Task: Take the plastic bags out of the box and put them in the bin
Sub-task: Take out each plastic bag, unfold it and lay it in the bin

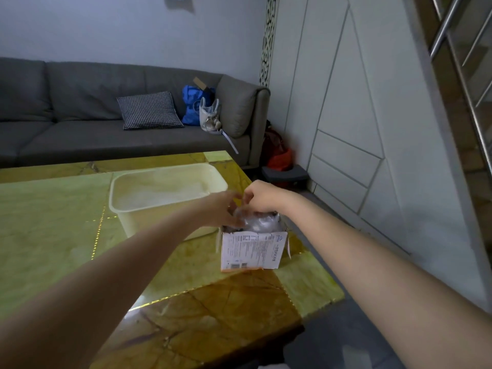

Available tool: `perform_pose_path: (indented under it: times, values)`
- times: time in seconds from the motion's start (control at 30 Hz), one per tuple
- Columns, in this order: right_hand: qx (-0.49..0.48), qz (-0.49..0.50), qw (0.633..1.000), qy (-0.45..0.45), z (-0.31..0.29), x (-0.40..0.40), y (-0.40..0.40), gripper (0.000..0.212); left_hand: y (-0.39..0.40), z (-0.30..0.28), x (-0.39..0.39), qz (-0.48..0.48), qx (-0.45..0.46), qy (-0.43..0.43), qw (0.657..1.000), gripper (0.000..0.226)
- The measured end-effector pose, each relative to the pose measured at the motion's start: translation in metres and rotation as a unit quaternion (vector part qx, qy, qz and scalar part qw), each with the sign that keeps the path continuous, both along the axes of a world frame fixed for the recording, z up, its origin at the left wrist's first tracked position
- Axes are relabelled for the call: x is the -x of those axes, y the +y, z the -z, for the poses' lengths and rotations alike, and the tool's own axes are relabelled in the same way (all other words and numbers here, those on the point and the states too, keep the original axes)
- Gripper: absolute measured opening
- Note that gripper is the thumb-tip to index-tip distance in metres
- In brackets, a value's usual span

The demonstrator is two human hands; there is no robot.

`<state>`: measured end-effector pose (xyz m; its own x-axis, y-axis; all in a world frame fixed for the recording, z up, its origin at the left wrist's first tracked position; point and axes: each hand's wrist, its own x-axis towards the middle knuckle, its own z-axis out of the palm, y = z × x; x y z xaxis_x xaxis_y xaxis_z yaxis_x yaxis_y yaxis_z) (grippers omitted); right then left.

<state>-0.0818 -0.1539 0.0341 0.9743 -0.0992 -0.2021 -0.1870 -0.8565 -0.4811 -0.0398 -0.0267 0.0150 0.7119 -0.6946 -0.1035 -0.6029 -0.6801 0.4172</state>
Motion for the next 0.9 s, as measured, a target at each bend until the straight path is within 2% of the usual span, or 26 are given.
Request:
perform_pose_path:
  times: [0.07, 0.13, 0.23, 0.3, 0.37, 0.43, 0.57, 0.7, 0.83, 0.9]
  values:
    - [-0.077, 0.001, 0.997, 0.001, 0.000, 0.004, 0.001, 0.010, -0.005, 0.011, 0.006, 0.009, -0.003, -0.025, 1.000, 0.055]
    - [-0.166, 0.020, 0.986, -0.024, 0.003, 0.004, -0.002, 0.017, -0.003, 0.018, 0.008, -0.002, 0.033, -0.041, 0.999, 0.043]
    - [-0.291, 0.047, 0.951, -0.096, 0.000, 0.000, -0.007, 0.020, 0.005, 0.026, 0.003, -0.020, 0.097, -0.009, 0.995, 0.028]
    - [-0.381, 0.091, 0.904, -0.169, -0.009, -0.003, -0.010, 0.021, 0.007, 0.029, 0.000, -0.011, 0.095, 0.008, 0.995, 0.021]
    - [-0.476, 0.142, 0.837, -0.230, -0.022, -0.005, -0.013, 0.023, 0.007, 0.027, 0.000, -0.012, 0.088, 0.024, 0.996, 0.012]
    - [-0.496, 0.161, 0.810, -0.268, -0.035, -0.005, -0.016, 0.024, 0.009, 0.018, -0.001, -0.046, 0.137, 0.076, 0.987, 0.011]
    - [-0.475, 0.190, 0.809, -0.291, -0.041, -0.002, -0.022, 0.025, 0.021, -0.005, -0.004, -0.122, 0.327, 0.194, 0.917, 0.019]
    - [-0.424, 0.201, 0.839, -0.276, -0.033, 0.004, -0.023, 0.034, 0.035, -0.016, -0.007, -0.205, 0.400, 0.230, 0.863, 0.017]
    - [-0.422, 0.119, 0.883, -0.164, -0.025, 0.016, -0.021, 0.038, 0.040, -0.025, -0.010, -0.266, 0.459, 0.261, 0.806, 0.011]
    - [-0.455, 0.072, 0.882, -0.104, -0.023, 0.021, -0.021, 0.045, 0.037, -0.029, -0.010, -0.282, 0.475, 0.269, 0.789, 0.009]
